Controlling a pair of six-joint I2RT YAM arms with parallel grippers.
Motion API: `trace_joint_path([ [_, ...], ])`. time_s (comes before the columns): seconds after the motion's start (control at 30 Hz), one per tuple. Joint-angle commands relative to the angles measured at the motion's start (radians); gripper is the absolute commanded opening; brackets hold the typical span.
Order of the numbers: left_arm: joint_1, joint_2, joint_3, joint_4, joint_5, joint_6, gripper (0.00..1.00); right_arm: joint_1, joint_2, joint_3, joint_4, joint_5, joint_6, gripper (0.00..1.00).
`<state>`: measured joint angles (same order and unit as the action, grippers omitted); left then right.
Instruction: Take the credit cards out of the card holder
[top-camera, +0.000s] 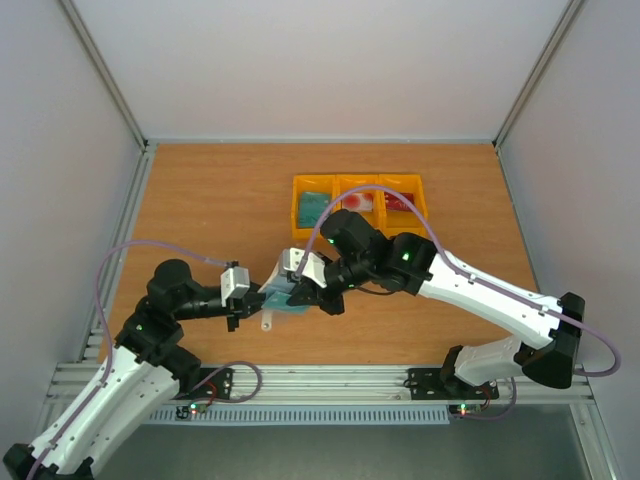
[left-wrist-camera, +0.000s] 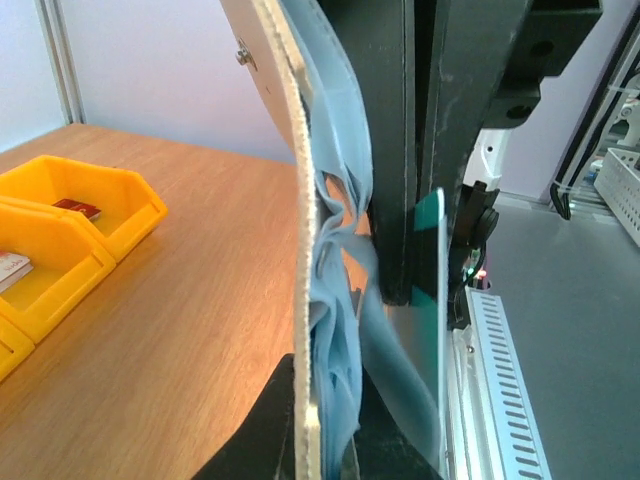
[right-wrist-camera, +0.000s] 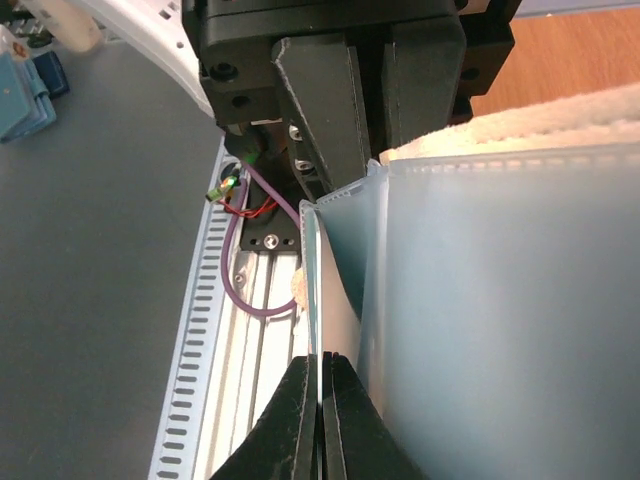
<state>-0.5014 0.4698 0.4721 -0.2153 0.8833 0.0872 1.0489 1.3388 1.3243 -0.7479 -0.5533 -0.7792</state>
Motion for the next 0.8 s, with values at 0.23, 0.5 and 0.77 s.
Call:
trace_joint_path([
  [0.23,-0.027,0.005,0.009,-0.100,-0.009,0.195,0.00,-0.013,-0.027,0.071,-0.095,0.070,-0.017,0.03],
  [0.5,-0.029,0.001,0.007,-0.071,-0.002,0.154,0.00,-0.071,-0.037,0.007,-0.049,-0.003,-0.003,0.13],
  [0.77,-0.029,-0.003,0.011,-0.060,-0.002,0.126,0.00,-0.105,-0.028,-0.019,-0.027,-0.048,0.007,0.14],
])
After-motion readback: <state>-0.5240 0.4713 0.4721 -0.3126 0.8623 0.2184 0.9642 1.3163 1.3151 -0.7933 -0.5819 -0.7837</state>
